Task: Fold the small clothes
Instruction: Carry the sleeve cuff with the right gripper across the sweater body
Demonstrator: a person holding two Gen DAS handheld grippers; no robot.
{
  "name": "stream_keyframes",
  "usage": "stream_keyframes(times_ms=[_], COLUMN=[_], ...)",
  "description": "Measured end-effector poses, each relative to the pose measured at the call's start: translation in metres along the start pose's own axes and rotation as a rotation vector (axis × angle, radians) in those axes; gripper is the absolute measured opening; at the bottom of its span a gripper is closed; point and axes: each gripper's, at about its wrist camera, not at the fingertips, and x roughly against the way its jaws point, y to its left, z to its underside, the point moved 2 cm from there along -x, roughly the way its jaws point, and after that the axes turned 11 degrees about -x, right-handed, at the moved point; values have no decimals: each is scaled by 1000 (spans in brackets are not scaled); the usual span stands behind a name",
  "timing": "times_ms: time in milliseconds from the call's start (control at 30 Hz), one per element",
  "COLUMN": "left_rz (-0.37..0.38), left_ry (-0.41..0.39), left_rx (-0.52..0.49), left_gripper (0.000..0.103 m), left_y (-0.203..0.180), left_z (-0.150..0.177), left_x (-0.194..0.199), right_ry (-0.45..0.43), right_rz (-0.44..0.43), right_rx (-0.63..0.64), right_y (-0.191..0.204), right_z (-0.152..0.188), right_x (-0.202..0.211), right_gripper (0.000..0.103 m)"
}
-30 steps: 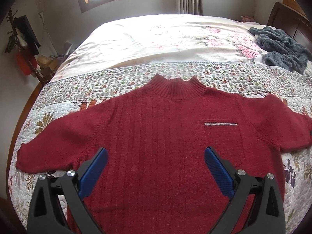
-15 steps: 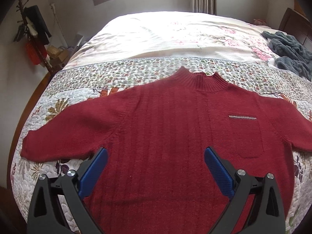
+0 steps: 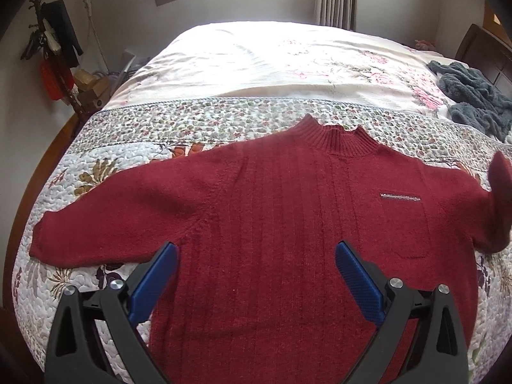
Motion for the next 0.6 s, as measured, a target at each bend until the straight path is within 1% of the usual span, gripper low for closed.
stream_keyframes(times_ms=[67, 133, 233, 300, 433, 500, 533, 600], left_rz=[-1, -4, -2, 6, 42, 66, 75, 101], left_ry=[5, 13, 20, 27, 41, 45, 48, 54], left_rx=[12, 22, 37, 48, 49, 38, 30, 23], left_gripper=[99, 99, 99, 99, 99, 99, 99, 99], left_y=[7, 14, 23, 27, 26, 20, 17, 10], left_z=[2, 3, 5, 6, 7, 6, 5, 3], left_x=[-1, -4, -8, -10, -13, -13, -14, -15], right_ry=[3, 26, 70, 100, 147, 172, 189, 221], right_rz=[-35, -76, -135, -148, -109, -104, -114, -161], right_rx=[46, 73, 90, 113, 180, 199, 204, 212], right_y=[35, 64, 99, 115, 138, 140, 141, 141], right_z=[8, 17, 31, 41, 59, 65, 68, 76], right_x=[-4, -12, -26, -37, -61, -70, -73, -72], right_gripper=[13, 13, 13, 13, 14, 19, 21, 27])
